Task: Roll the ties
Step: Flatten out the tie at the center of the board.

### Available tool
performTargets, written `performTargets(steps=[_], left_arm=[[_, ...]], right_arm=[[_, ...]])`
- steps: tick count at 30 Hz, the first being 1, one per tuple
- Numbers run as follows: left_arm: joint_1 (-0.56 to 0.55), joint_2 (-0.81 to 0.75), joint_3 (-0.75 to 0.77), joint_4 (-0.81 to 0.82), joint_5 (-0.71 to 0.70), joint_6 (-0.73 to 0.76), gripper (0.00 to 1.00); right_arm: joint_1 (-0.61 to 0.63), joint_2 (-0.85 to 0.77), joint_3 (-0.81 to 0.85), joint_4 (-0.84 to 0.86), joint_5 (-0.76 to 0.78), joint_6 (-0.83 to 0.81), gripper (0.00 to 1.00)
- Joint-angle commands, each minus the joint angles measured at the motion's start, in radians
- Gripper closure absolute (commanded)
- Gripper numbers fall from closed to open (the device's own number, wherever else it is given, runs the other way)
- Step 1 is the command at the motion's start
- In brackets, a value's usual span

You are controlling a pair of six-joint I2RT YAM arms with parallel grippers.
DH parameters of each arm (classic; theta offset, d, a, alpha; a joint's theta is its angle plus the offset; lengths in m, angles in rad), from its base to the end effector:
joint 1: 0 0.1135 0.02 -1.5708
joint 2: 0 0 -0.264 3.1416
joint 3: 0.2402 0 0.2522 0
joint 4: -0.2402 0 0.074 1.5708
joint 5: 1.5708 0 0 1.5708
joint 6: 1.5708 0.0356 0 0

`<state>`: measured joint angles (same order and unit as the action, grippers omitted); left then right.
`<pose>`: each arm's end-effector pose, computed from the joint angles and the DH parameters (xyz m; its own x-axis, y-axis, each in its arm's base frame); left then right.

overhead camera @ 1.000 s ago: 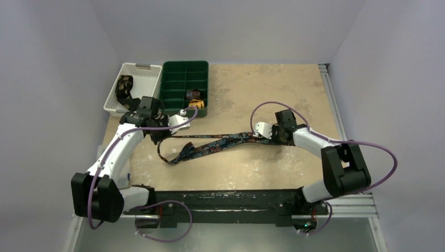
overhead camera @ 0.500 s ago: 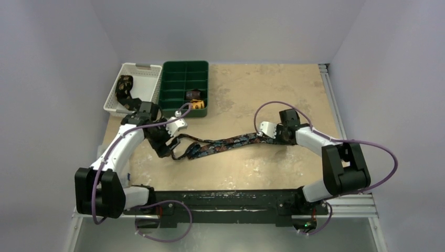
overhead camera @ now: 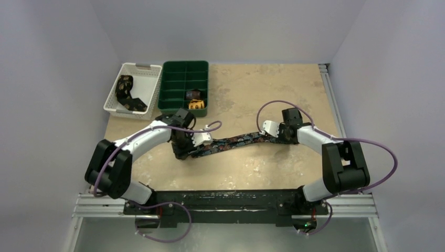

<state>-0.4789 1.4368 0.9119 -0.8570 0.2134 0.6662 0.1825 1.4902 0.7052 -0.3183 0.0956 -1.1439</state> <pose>0.2159 -0.1206 0.1974 -0.3852 0.8805 -0.2762 0.9205 0.3878 -0.0475 0.2600 0.0445 0.1482 -0.2376 -0.9652 -0.1090 -0.8564 0.2611 -0.4455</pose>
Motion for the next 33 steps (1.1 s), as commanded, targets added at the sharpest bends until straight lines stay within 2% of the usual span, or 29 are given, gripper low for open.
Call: performTargets(steps=[1, 3, 6, 10, 13, 14, 17, 18, 20, 24, 26, 28, 31, 33], left_arm=[[-0.021, 0.077, 0.012, 0.029, -0.135, 0.032, 0.65], [-0.018, 0.088, -0.014, 0.019, -0.197, 0.075, 0.79], [0.019, 0.027, -0.104, 0.027, -0.26, 0.16, 1.0], [0.098, -0.105, -0.195, 0.03, -0.294, 0.282, 1.0], [0.173, -0.151, -0.268, 0.101, -0.365, 0.387, 1.0], [0.185, -0.165, -0.291, 0.145, -0.391, 0.416, 0.94], [0.194, -0.213, -0.315, 0.227, -0.418, 0.448, 0.66], [0.194, -0.236, -0.308, 0.236, -0.411, 0.443, 0.63], [0.199, -0.295, -0.265, 0.206, -0.35, 0.41, 0.6], [0.219, -0.457, -0.136, 0.032, -0.07, 0.333, 0.54], [0.22, -0.474, -0.068, -0.023, 0.031, 0.282, 0.54], [0.219, -0.397, -0.013, -0.052, 0.061, 0.233, 0.54], [0.225, -0.235, 0.017, -0.038, 0.004, 0.196, 0.57], [0.233, -0.157, 0.024, -0.028, 0.012, 0.197, 0.55]], right_arm=[[-0.028, 0.043, -0.011, -0.079, 0.006, -0.003, 1.0], [-0.037, 0.041, -0.014, -0.078, 0.008, -0.007, 1.0], [-0.048, 0.04, -0.019, -0.074, 0.008, -0.016, 1.0], [-0.062, 0.045, -0.021, -0.075, 0.01, -0.024, 1.0], [-0.072, 0.044, -0.024, -0.074, 0.008, -0.036, 1.0], [-0.075, 0.042, -0.024, -0.071, 0.007, -0.038, 1.0], [-0.078, 0.038, -0.02, -0.077, -0.004, -0.04, 1.0], [-0.078, 0.034, -0.018, -0.078, -0.007, -0.042, 1.0], [-0.078, 0.028, -0.013, -0.085, -0.019, -0.042, 1.0], [-0.078, 0.02, -0.002, -0.104, -0.044, -0.041, 1.0], [-0.078, 0.018, 0.0, -0.107, -0.045, -0.04, 1.0], [-0.078, 0.015, -0.001, -0.107, -0.046, -0.04, 1.0], [-0.078, 0.018, -0.002, -0.108, -0.045, -0.04, 1.0], [-0.078, 0.018, -0.004, -0.108, -0.044, -0.038, 1.0]])
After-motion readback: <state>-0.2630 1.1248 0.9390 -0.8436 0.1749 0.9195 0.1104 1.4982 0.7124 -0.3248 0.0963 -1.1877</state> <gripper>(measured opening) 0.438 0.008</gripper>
